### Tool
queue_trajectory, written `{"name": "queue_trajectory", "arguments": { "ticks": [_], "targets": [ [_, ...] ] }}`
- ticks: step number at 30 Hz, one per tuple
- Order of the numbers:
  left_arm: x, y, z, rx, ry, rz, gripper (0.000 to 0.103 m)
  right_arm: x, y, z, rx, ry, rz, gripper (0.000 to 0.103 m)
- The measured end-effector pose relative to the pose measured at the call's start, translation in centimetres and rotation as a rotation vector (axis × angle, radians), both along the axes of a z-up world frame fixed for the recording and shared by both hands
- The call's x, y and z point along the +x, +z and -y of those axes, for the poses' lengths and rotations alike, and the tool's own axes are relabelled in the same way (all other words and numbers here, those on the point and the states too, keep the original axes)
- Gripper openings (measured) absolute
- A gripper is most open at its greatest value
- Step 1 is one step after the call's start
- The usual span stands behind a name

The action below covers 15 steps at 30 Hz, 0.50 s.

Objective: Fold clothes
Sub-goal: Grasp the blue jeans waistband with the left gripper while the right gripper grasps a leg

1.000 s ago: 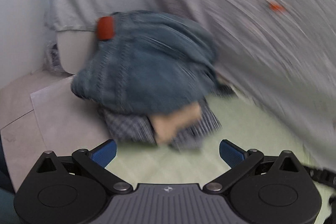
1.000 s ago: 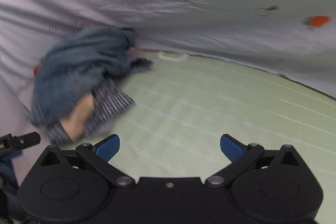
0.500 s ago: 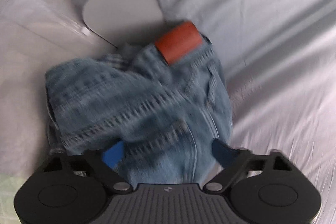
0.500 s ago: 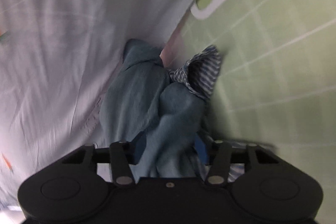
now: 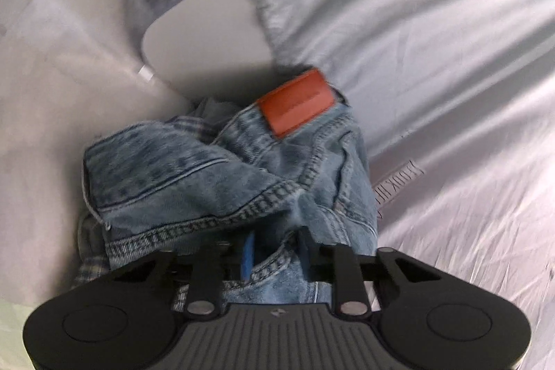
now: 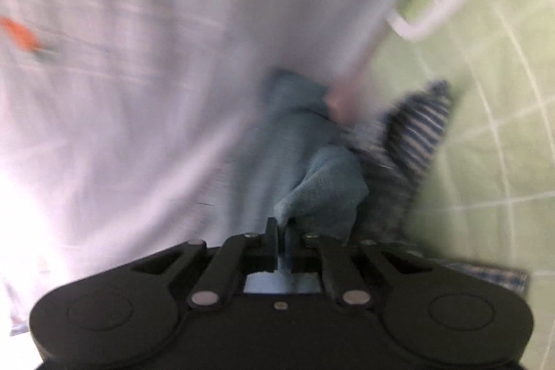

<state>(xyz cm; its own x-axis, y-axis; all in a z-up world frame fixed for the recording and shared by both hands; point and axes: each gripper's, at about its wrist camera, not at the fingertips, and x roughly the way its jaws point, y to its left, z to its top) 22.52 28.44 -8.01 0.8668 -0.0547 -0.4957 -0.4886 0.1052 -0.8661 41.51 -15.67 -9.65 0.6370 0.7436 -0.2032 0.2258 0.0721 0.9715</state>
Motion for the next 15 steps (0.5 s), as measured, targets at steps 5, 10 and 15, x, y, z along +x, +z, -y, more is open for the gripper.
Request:
{"name": "queue_trajectory", "arguments": {
  "ticks": [5, 10, 15],
  "targets": [
    [-1.0, 2.3, 1.4, 0.042, -0.063, 0.024, 0.011, -5.7, 3.3, 3.2, 0.080, -0.048, 0.160, 0.002],
    [-2.9, 4.1, 4.1, 0.083, -0.153, 0.050, 0.007, -14.7, 9.8, 9.1, 0.211, -0.178, 0.394, 0.000],
    [-5.8, 3.5, 6.5, 0.104, -0.227, 0.009, 0.006, -23.4, 15.8, 19.2, -0.012, -0.413, 0.546, 0.000]
  ]
}}
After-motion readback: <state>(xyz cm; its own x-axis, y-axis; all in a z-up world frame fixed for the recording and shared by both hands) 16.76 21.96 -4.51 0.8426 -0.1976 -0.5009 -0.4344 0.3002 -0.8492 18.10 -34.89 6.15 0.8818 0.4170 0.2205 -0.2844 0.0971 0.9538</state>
